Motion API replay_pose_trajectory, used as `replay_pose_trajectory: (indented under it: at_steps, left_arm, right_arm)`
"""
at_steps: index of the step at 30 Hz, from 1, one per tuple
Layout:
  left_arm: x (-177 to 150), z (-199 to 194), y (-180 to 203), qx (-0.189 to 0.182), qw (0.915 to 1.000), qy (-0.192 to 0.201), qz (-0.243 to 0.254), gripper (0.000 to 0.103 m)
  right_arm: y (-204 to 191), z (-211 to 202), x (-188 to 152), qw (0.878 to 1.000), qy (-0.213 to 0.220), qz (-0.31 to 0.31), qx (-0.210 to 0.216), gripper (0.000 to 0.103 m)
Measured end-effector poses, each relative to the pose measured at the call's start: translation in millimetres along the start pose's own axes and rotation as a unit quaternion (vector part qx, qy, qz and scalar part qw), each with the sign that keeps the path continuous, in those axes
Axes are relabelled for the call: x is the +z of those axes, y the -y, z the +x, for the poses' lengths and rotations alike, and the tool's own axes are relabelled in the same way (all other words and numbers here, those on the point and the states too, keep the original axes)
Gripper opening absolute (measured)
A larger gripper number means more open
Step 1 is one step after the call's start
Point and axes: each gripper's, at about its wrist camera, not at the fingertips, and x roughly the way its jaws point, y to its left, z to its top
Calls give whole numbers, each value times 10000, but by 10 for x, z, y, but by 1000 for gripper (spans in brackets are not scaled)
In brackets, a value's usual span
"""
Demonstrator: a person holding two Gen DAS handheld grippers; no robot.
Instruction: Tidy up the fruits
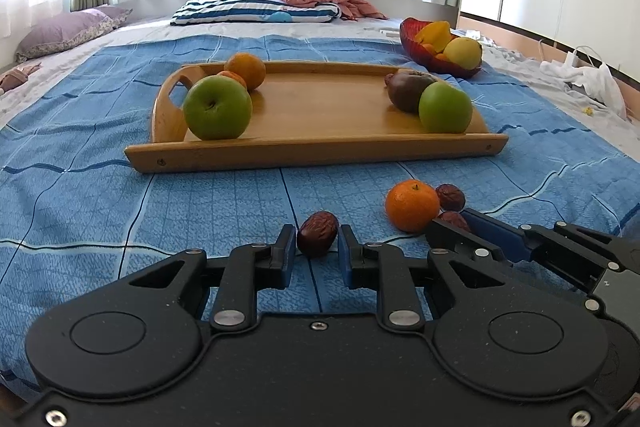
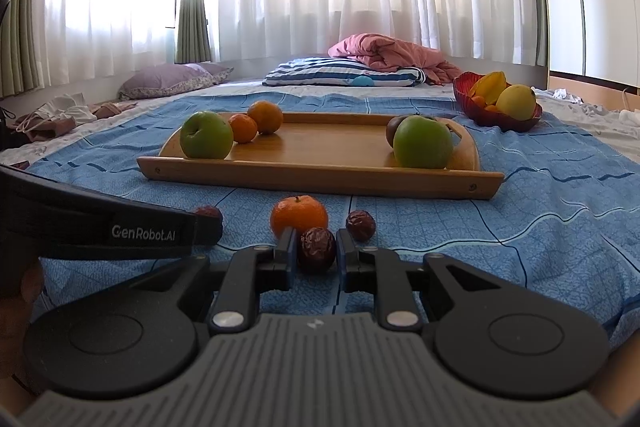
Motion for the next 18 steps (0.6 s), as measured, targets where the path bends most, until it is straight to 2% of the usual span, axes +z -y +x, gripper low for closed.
replay_pose_trajectory:
  at_steps: [3,11,12,15,18]
  left_arm:
    - [2,40,-2,34,10000,-10,49,30]
    - [36,114,18,-55,10000,-23,76,33]
    - [35,119,26,-69,9999,-36,77,32]
    - [36,123,42,-69,9999,-49,101,20]
    - [57,104,47,-71,9999,-37,66,20]
  right_arm:
    - [9,-3,3,10000,17,29,-20,24]
    - [21,-12,10,10000,21,18,-58,24]
    - [24,-12,12,10000,17,20,-62,24]
    - [26,-13,22,10000,20,18,-69,24]
    - [23,-14,46,10000,44,-10,-71,24]
